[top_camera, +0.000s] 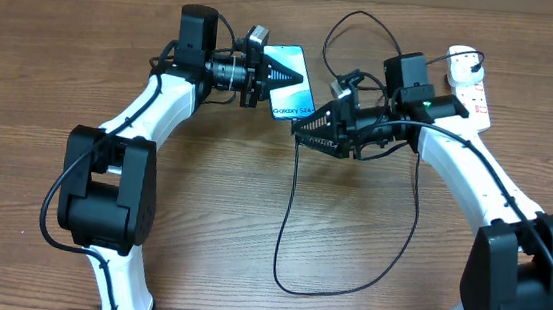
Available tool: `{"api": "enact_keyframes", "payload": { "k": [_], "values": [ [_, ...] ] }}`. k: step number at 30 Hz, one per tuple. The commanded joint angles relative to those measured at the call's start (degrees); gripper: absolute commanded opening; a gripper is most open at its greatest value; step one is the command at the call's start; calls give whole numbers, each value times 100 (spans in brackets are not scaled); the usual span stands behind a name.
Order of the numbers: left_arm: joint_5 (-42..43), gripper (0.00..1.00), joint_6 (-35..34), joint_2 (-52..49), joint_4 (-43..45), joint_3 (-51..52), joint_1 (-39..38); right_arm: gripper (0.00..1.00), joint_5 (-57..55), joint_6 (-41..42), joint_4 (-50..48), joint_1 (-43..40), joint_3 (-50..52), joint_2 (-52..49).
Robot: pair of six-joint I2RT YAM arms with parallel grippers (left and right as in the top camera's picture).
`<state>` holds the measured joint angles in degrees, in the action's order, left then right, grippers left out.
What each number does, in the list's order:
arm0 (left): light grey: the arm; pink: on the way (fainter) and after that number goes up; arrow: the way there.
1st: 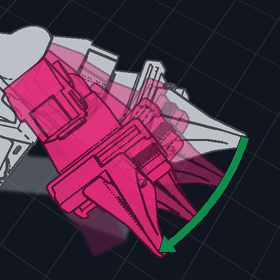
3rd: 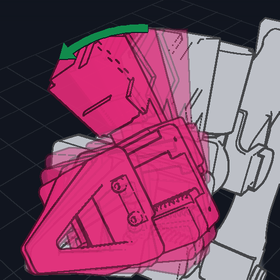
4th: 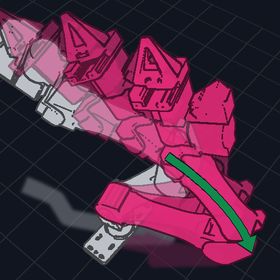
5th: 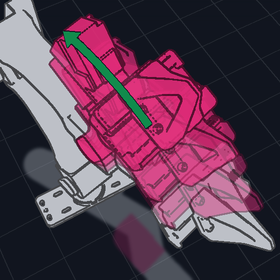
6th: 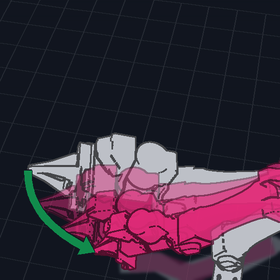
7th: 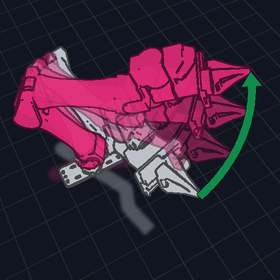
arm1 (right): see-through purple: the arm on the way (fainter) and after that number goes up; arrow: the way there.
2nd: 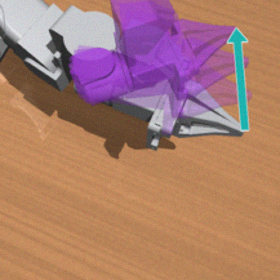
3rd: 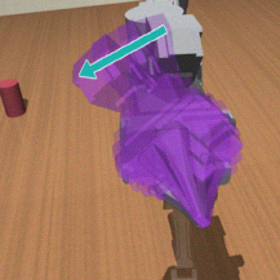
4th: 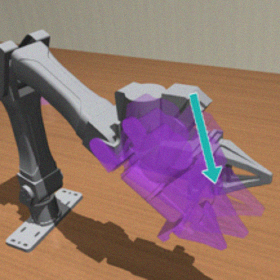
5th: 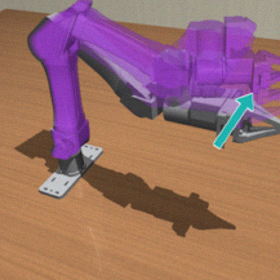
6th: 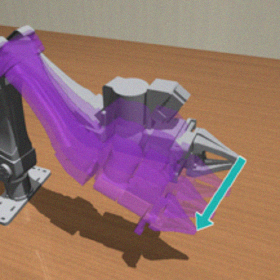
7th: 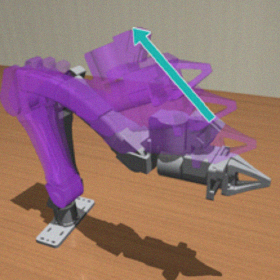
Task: Plug charger to phone and switch on socket
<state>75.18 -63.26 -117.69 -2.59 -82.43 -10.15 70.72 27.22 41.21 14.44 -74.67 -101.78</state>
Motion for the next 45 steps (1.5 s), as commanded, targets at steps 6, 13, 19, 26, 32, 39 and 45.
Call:
{"api": "enact_keyframes", "payload": {
  "k": [6,13,19,26,32,39,45],
  "values": [
    [111,4,83,81,26,-22,-28,25,-267,133,-24,157,-50,72],
    [142,4,85,81,26,-22,-28,21,-249,131,-48,157,-50,72],
    [212,4,85,81,24,-22,-28,21,-223,133,-205,149,-50,72],
    [245,4,85,81,24,-22,-28,20,-140,131,-212,-61,-50,72],
    [267,4,85,81,24,-22,-28,12,-140,129,-214,-68,-50,72],
    [289,4,85,81,24,-22,-28,12,-138,129,-214,-63,-50,72],
    [286,4,85,81,26,-22,-28,13,-26,129,-214,-63,-50,72]
  ]
}}
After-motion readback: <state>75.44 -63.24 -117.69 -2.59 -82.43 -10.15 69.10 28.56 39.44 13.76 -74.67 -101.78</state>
